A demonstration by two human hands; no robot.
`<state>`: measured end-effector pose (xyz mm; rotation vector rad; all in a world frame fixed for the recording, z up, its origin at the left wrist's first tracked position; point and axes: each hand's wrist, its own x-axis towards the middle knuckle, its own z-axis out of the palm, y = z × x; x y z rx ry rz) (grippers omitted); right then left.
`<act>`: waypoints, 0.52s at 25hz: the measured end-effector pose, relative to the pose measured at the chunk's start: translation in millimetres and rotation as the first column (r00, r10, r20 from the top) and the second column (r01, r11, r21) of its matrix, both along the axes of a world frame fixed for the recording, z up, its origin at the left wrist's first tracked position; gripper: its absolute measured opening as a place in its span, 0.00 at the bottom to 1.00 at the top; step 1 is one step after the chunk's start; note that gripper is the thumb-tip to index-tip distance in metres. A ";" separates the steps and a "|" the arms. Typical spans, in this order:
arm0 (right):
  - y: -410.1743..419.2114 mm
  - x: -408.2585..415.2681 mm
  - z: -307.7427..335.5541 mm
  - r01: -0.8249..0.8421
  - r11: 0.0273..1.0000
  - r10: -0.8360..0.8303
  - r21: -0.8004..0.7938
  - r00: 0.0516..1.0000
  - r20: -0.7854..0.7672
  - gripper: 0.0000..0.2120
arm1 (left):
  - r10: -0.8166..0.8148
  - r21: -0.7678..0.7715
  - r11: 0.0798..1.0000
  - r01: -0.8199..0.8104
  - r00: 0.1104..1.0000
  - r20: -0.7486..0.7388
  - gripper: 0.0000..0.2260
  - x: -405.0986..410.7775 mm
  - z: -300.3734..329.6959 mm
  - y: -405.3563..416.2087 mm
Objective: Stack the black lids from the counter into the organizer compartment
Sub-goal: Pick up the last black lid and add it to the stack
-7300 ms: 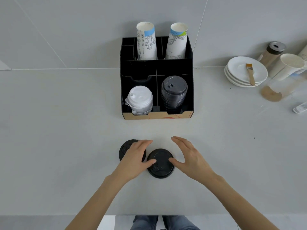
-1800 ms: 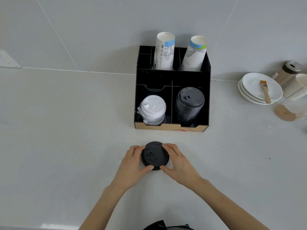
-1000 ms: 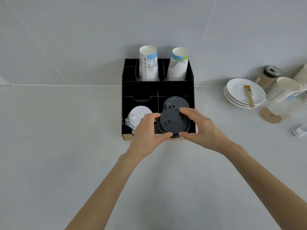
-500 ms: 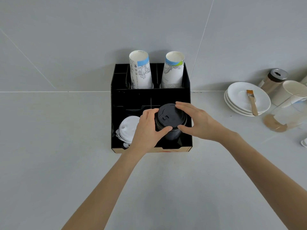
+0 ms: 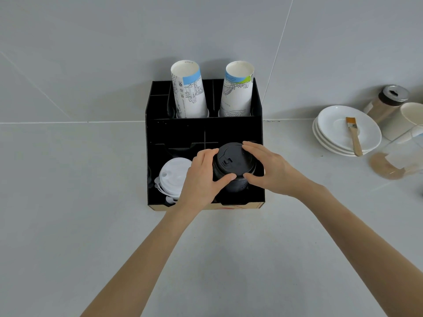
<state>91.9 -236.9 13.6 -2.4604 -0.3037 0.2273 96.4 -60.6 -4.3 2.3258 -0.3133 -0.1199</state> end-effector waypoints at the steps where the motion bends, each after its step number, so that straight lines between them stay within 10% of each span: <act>1: 0.6 -0.5 -0.2 0.003 1.000 -0.003 0.002 1.000 -0.002 0.30 | 0.002 -0.006 1.000 -0.002 1.000 0.004 0.28 0.1 -0.8 -0.2; 13: 16.3 -8.7 7.4 0.023 0.997 -0.025 -0.076 0.999 -0.028 0.31 | -0.064 0.084 0.994 0.069 0.996 -0.070 0.27 4.0 9.6 5.2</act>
